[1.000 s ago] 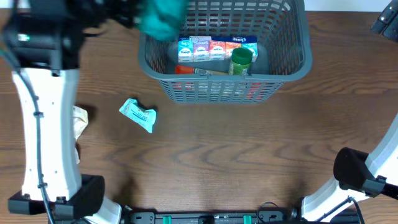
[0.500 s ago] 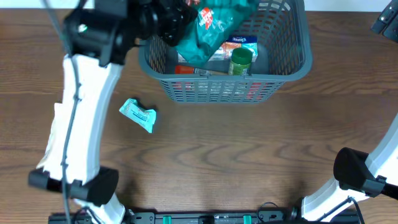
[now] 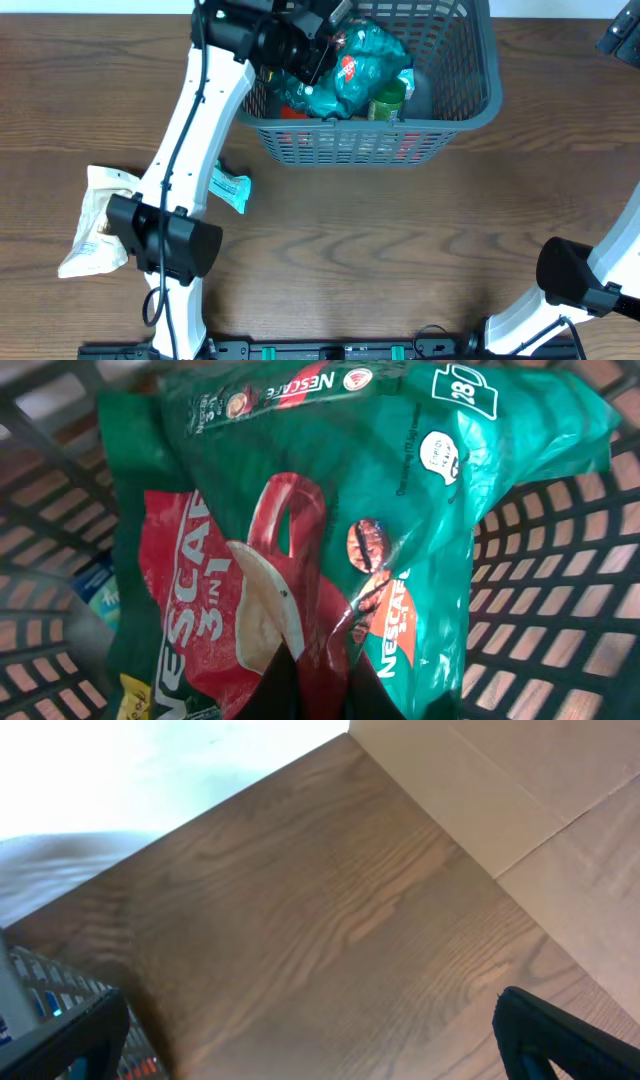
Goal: Pack container
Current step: 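Open the left gripper and withdraw it back left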
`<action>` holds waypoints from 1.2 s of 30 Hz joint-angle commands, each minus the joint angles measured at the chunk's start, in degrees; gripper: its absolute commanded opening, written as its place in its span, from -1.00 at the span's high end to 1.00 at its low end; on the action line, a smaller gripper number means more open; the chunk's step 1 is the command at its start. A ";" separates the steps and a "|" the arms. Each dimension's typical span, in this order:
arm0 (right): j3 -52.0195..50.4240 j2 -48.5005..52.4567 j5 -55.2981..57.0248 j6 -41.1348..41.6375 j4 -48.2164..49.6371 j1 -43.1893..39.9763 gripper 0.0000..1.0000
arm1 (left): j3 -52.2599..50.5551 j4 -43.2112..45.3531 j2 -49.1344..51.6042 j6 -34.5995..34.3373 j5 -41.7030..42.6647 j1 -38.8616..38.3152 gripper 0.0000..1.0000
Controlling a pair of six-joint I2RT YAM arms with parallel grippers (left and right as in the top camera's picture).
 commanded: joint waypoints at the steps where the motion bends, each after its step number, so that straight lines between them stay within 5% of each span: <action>1: -0.04 0.15 0.09 0.74 -0.24 -0.31 -0.98 | 1.25 1.77 -1.81 0.52 1.88 0.04 0.89; 3: -0.04 0.15 0.09 0.74 -0.24 -0.31 -0.99 | 1.25 2.08 -1.99 0.52 1.86 0.04 0.88; 4: -0.04 0.15 0.09 0.74 -0.24 -0.31 -0.98 | 1.25 2.05 -1.99 0.50 1.86 0.04 0.73; 7: -0.04 0.15 0.09 0.74 -0.24 -0.31 -0.99 | 1.25 1.79 -1.99 0.50 1.88 0.04 -0.86; 8: -0.04 0.15 0.09 0.74 -0.24 -0.31 -0.98 | 1.25 1.84 -1.99 0.50 1.88 0.04 -0.97; 18: -0.04 0.15 0.09 0.74 -0.24 -0.31 -0.99 | 1.31 4.96 -6.56 0.46 -0.46 0.22 -0.97; 27: -0.04 0.15 0.09 0.74 -0.24 -0.31 -0.99 | 1.51 3.26 -18.16 -3.13 -35.74 2.01 -0.97; 30: -0.04 0.15 0.09 0.74 -0.24 -0.31 -0.98 | 1.51 -0.70 -21.40 -10.78 -42.62 5.68 -0.97; 36: -0.04 0.15 0.09 0.74 -0.24 -0.31 -0.99 | 1.51 -13.27 -24.20 -31.82 -43.10 16.90 -0.97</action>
